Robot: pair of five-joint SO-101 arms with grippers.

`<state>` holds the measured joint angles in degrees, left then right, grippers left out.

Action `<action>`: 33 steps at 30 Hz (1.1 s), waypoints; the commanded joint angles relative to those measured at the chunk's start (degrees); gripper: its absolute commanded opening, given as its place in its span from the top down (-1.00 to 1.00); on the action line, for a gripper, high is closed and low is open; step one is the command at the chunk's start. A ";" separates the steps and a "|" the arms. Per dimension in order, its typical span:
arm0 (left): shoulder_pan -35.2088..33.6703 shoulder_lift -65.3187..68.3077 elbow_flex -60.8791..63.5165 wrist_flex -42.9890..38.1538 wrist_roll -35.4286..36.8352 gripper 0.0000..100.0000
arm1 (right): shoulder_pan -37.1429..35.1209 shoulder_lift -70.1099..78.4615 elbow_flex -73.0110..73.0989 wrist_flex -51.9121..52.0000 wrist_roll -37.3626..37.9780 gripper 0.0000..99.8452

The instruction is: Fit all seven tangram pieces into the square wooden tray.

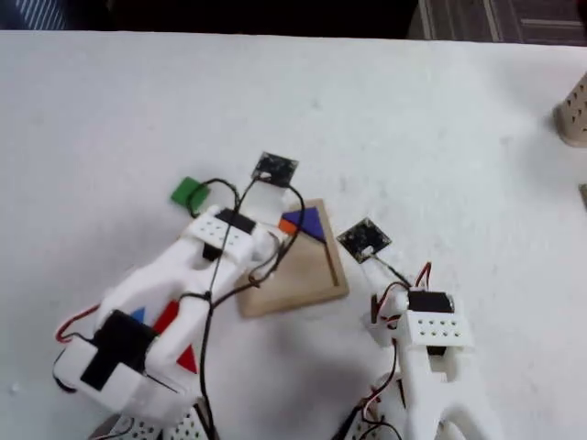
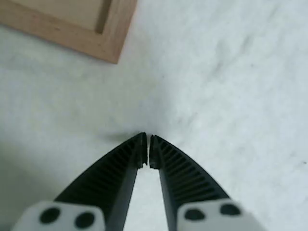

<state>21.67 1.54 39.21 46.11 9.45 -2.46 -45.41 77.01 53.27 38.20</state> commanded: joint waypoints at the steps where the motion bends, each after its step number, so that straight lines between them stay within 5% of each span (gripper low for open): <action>1: 0.31 1.89 -4.75 -1.49 -0.18 0.96 | -0.40 -0.92 -0.26 -0.75 0.70 0.96; 33: 2.15 4.70 -7.65 -3.08 -0.18 0.96 | -0.31 -0.92 -0.26 -0.75 0.70 0.96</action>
<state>22.02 6.37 34.02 45.58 9.45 -2.46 -45.41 77.01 53.27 38.20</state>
